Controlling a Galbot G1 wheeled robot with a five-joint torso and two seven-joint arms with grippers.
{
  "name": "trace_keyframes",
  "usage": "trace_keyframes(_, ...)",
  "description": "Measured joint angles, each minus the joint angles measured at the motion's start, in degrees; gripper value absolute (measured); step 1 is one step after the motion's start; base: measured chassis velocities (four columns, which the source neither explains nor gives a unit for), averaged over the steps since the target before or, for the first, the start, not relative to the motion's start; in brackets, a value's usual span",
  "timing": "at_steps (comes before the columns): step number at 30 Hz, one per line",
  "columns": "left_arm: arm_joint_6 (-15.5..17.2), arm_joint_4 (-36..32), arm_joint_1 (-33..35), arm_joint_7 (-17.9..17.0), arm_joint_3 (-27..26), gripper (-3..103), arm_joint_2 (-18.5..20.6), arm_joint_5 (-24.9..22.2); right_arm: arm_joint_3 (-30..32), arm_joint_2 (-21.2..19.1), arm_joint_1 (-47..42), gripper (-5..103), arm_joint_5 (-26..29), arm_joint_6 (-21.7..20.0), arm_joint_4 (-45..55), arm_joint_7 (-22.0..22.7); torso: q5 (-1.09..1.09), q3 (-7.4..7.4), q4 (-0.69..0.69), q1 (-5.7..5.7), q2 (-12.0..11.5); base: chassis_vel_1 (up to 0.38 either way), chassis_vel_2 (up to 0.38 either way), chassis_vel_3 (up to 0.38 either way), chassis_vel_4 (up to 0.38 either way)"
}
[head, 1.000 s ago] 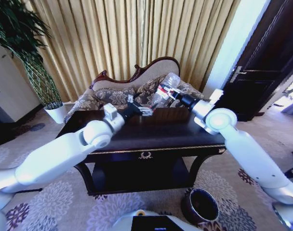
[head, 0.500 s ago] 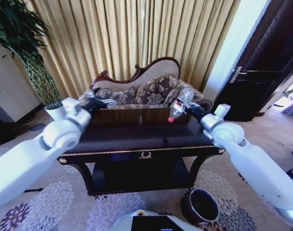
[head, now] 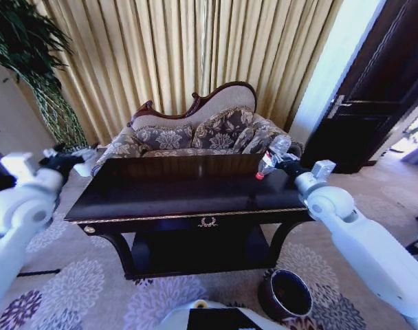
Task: Move to the front of the table and place the trash on the table into the trash bin.
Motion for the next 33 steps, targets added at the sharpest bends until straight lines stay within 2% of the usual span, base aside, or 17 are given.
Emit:
trace_keyframes(5, -0.13, -1.72, 4.02, 0.84, -3.75, 100, -2.49, 1.42, 1.05, -0.3, -1.9, 25, 0.11, -0.31, 1.01, 0.05, 0.02, 0.0, -0.01, 0.0, 0.0, 0.0, 0.0, 0.0, 0.0)
trace_keyframes(10, -0.28, -2.94, 6.53, 1.29, -6.32, 100, -3.01, 1.68, 1.45, -0.3, -2.68, 25, 0.29, -0.42, 1.98, 0.13, 0.02, 0.01, 0.0, 0.0, 0.0, 0.0, 0.0, 0.0, 0.0)
trace_keyframes(23, -3.32, -4.88, 10.4, 1.45, -7.2, 100, -3.09, 3.52, 3.94, 1.23, -3.83, 25, -0.73, -1.12, 3.54, -0.04, 0.01, 0.01, -0.01, 0.02, -0.01, 0.0, 0.0, 0.0, 0.0)
trace_keyframes(33, -3.43, -6.06, 11.22, 1.22, -7.73, 100, -4.16, 3.89, 3.38, 1.55, -3.3, 25, -1.29, -1.03, 3.25, -0.2, 0.01, 0.01, 0.0, 0.01, -0.01, 0.054, -0.049, -0.047, 0.049)
